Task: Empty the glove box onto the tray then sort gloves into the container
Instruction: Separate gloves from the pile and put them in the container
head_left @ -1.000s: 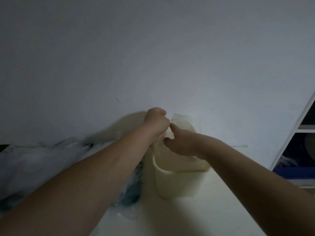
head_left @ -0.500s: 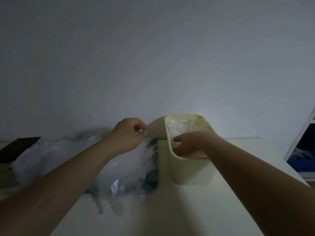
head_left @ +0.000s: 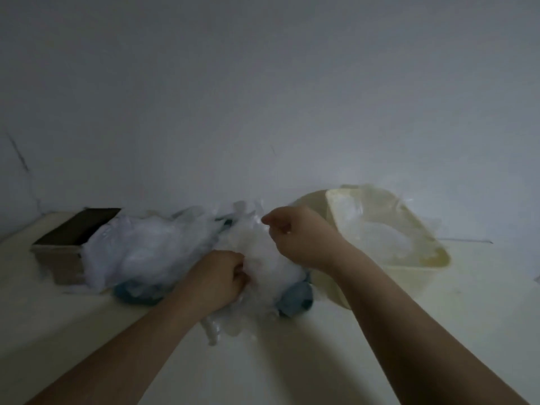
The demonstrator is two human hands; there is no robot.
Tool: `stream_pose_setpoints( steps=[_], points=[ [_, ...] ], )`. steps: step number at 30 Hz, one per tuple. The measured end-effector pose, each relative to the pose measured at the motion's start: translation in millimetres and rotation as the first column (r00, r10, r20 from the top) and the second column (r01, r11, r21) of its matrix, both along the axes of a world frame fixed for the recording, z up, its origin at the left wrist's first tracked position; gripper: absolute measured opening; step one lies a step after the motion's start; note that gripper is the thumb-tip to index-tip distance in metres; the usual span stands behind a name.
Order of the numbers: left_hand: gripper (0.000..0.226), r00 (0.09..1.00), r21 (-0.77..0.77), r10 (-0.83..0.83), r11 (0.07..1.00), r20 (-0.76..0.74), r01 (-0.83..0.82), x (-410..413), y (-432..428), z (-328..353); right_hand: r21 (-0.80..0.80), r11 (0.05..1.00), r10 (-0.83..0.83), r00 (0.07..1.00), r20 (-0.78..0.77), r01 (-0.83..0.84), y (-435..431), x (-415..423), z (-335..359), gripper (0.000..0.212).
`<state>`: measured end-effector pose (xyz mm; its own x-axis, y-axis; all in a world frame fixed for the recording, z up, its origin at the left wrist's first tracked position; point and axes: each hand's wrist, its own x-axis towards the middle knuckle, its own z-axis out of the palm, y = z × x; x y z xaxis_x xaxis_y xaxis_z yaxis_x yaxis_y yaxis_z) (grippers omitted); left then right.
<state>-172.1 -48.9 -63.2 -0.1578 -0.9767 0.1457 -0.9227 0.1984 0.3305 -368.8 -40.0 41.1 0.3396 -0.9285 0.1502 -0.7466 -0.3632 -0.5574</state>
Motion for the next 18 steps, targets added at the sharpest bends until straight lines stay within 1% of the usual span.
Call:
stream_pose_setpoints(
  steps=[2, 4, 5, 7, 8, 9, 10, 11, 12, 13, 14, 16, 17, 18],
  points=[
    [0.013, 0.999, -0.049, -0.016, 0.999, -0.049, 0.013, 3.3, 4.6, -2.1, 0.095, 0.996, -0.001, 0.998, 0.060, -0.004, -4.9, 6.6, -22.7, 0.047],
    [0.013, 0.991, -0.096, -0.027, 0.995, -0.127, 0.015, 12.5, 2.2, -3.2, 0.120, 0.993, -0.003, 0.991, 0.137, -0.013, -12.0, 12.1, -37.4, 0.057],
    [0.014, 0.977, -0.105, -0.015, 0.994, -0.212, -0.008, 14.4, 1.7, 1.7, 0.121, 0.992, 0.001, 0.984, 0.180, -0.023, -14.3, 11.8, -40.1, 0.064],
    [0.023, 0.904, -0.101, 0.034, 0.991, -0.425, -0.085, 20.5, -0.8, 18.7, 0.116, 0.991, 0.030, 0.958, 0.286, -0.066, -21.7, 14.7, -41.1, 0.077],
    [0.026, 0.870, -0.108, 0.044, 0.988, -0.491, -0.111, 18.5, 1.2, 31.5, 0.094, 0.992, 0.046, 0.939, 0.340, -0.083, -21.9, 11.8, -39.0, 0.081],
    [0.023, 0.826, -0.093, 0.046, 0.989, -0.562, -0.118, 20.6, -0.6, 41.8, 0.069, 0.992, 0.069, 0.923, 0.378, -0.102, -25.1, 12.0, -37.0, 0.083],
    [0.016, 0.755, -0.043, 0.044, 0.995, -0.655, -0.094, 20.5, -0.3, 52.7, 0.050, 0.991, 0.092, 0.905, 0.415, -0.124, -25.8, 10.8, -35.1, 0.085],
    [0.009, 0.657, 0.036, 0.049, 0.999, -0.752, -0.034, 21.3, -1.1, 60.0, 0.039, 0.989, 0.112, 0.887, 0.448, -0.144, -26.0, 10.6, -32.8, 0.085],
    [0.009, 0.551, 0.112, 0.064, 0.992, -0.832, 0.053, 21.0, -0.6, 65.3, 0.044, 0.986, 0.122, 0.866, 0.485, -0.163, -26.0, 10.0, -30.4, 0.084],
    [0.011, 0.466, 0.159, 0.087, 0.980, -0.880, 0.118, 21.5, -1.3, 66.9, 0.055, 0.982, 0.127, 0.850, 0.510, -0.180, -27.1, 10.7, -28.8, 0.081],
    [0.011, 0.460, 0.168, 0.098, 0.979, -0.882, 0.113, 21.7, -6.2, 64.1, 0.058, 0.979, 0.132, 0.832, 0.539, -0.193, -25.7, 9.6, -26.0, 0.077],
    [0.012, 0.499, 0.151, 0.116, 0.988, -0.859, 0.030, 24.2, -13.6, 55.5, 0.066, 0.978, 0.120, 0.798, 0.590, -0.196, -24.9, 9.6, -21.7, 0.071],
    [0.014, 0.506, 0.122, 0.106, 0.993, -0.856, -0.003, 23.9, -14.0, 53.0, 0.071, 0.985, 0.084, 0.789, 0.609, -0.160, -23.4, 10.2, -18.1, 0.061],
    [0.012, 0.510, 0.058, 0.061, 0.998, -0.858, -0.022, 22.3, -13.9, 51.8, 0.086, 0.991, 0.024, 0.782, 0.623, -0.099, -21.4, 10.1, -15.3, 0.049]
  ],
)
